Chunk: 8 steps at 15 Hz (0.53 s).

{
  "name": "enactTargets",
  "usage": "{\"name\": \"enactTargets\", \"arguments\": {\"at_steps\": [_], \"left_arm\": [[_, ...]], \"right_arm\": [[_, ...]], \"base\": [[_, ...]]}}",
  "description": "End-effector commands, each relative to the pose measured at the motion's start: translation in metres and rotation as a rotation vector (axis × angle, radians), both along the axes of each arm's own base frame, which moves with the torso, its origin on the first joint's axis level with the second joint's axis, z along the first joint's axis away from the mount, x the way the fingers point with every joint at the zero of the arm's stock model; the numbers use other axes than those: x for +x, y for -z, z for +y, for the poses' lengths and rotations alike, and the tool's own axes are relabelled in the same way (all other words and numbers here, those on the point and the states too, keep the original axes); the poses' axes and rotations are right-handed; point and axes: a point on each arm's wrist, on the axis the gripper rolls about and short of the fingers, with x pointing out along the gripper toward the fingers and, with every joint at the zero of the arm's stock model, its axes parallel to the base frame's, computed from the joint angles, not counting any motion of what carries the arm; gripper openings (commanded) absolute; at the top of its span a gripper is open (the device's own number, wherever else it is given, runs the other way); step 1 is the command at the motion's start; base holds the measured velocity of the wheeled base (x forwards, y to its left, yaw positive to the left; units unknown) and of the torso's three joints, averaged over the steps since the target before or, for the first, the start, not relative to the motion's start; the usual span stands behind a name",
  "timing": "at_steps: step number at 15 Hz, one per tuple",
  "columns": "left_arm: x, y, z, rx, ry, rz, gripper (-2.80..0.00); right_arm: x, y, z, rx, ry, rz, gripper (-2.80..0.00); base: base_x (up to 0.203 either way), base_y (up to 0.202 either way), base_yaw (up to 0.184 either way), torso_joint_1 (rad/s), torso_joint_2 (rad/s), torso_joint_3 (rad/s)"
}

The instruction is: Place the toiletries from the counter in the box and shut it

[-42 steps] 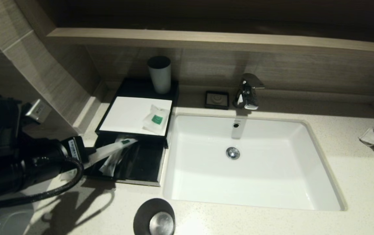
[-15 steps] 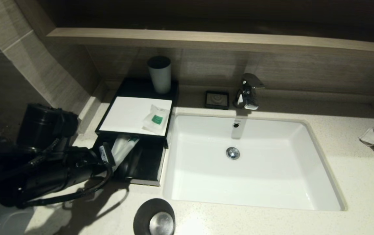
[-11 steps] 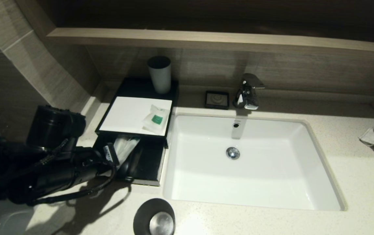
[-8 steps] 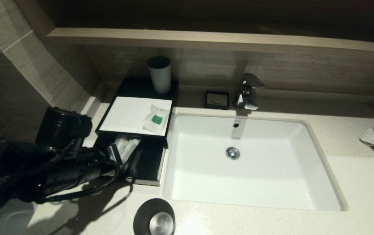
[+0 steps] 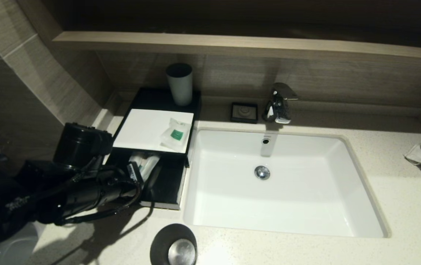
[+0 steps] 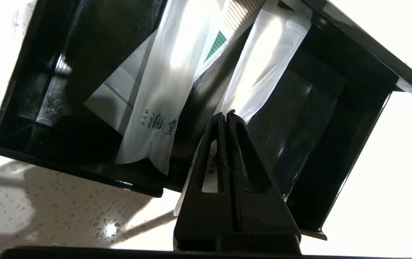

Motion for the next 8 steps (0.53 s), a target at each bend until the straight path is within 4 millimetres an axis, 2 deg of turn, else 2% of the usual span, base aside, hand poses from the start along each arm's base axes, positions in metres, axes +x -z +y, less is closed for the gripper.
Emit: {"name": "enactTargets", "arguments": {"at_steps": [1, 8], "left_arm": [[0.0022, 0.0027, -0.001, 0.001, -0.004, 0.007, -2.8], [0.0108, 0.0086, -0.0046, 0.002, -0.013, -0.003, -2.8]], "right_arm": [[0.0001, 0.0, 0.0, 0.0, 0.0, 0.002, -2.8], [0.0001, 0.0, 0.0, 0.0, 0.0, 0.002, -2.8]], "base": [[0.0, 0.0, 0.0, 0.0, 0.0, 0.0], [0.0, 0.0, 0.0, 0.0, 0.0, 0.0]]}}
